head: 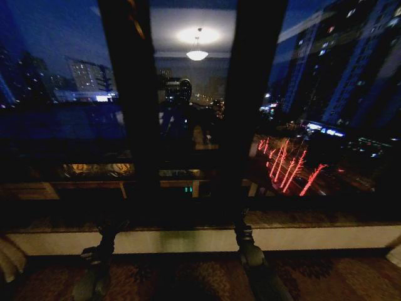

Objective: Open the curtains by pulling them apart, changing their state from closed to fully open.

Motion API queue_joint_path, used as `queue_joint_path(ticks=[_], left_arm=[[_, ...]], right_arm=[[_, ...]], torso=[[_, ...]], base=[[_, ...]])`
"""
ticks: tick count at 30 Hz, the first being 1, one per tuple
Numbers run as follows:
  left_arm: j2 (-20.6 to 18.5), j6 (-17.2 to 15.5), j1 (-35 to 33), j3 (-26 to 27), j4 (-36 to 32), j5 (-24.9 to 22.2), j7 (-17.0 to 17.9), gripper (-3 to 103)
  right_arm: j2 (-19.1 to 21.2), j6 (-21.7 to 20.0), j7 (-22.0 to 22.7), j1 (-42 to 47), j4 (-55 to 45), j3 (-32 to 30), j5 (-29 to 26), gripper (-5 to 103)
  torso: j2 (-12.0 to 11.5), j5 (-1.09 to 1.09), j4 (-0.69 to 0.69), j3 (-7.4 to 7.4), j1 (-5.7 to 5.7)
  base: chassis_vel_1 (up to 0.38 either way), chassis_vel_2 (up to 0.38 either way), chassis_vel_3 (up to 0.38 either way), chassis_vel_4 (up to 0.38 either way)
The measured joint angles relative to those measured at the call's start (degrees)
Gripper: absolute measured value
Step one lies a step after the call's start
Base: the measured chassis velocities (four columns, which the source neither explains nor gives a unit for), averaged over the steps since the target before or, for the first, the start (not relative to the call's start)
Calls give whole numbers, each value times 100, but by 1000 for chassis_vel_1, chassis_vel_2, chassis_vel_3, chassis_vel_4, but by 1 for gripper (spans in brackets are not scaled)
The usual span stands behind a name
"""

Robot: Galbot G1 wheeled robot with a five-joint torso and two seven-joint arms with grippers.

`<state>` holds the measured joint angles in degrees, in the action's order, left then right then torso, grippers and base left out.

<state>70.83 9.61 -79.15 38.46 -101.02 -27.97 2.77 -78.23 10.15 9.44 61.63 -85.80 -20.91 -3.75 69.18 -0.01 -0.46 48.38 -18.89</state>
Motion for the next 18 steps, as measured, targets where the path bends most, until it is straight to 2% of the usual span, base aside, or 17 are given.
queue_joint_path(ticks=[5, 8, 13, 15, 18], left_arm=[[0, -1, 0, 0, 0, 0, 0, 100], [1, 0, 0, -1, -1, 0, -2, 100], [0, 0, 0, -1, -1, 0, -2, 100], [-1, 0, 0, 2, 0, 0, 2, 100], [-2, 0, 0, 4, 0, 0, 3, 100]], right_arm=[[1, 0, 0, 0, 0, -1, 0, 100], [5, 0, 1, 0, 0, -7, 0, 100], [4, 0, 1, 1, 0, -5, 0, 100], [-1, 0, 0, 0, 0, 2, 0, 100], [-2, 0, 0, 0, 0, 3, 0, 100]], torso=[[0, 3, 0, 0, 1], [0, 3, -2, 0, 0], [0, 3, -1, 0, 1], [0, -6, 3, -1, 1], [0, -1, 3, 0, 0]], base=[[-309, -333, 344, 312], [-187, -190, 155, 185], [-27, -69, 75, 44], [0, 0, 0, 0], [20, 21, -23, -17]])
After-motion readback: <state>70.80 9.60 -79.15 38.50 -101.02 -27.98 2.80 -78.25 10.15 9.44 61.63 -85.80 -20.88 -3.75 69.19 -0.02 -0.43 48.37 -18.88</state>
